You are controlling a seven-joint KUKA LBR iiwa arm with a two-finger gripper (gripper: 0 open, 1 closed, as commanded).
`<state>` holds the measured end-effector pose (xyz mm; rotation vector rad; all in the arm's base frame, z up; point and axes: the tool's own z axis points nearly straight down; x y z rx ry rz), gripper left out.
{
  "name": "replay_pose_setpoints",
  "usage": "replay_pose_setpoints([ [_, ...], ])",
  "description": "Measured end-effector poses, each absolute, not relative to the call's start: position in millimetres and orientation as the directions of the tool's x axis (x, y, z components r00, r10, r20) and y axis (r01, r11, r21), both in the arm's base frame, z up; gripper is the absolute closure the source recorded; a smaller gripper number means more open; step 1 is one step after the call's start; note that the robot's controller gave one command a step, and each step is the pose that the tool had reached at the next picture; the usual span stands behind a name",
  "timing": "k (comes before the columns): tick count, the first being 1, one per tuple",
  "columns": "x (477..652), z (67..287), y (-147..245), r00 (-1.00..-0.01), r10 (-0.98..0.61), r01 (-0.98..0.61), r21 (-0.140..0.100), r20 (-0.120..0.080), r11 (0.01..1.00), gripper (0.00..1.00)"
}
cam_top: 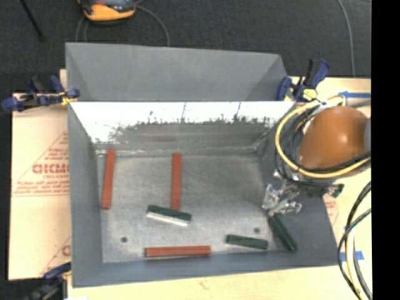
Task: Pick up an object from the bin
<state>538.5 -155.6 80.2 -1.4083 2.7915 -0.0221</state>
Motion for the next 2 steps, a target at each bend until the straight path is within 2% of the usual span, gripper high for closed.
replay_pose_setpoints([
  [1, 534.2, 92, -152, -0.601, -0.8, -0.8, 0.0, 0.0, 0.601, 1.0],
  [2, 544.4, 123, -130, -0.632, -0.775, -0.775, -0.004, -0.004, 0.632, 1.0],
])
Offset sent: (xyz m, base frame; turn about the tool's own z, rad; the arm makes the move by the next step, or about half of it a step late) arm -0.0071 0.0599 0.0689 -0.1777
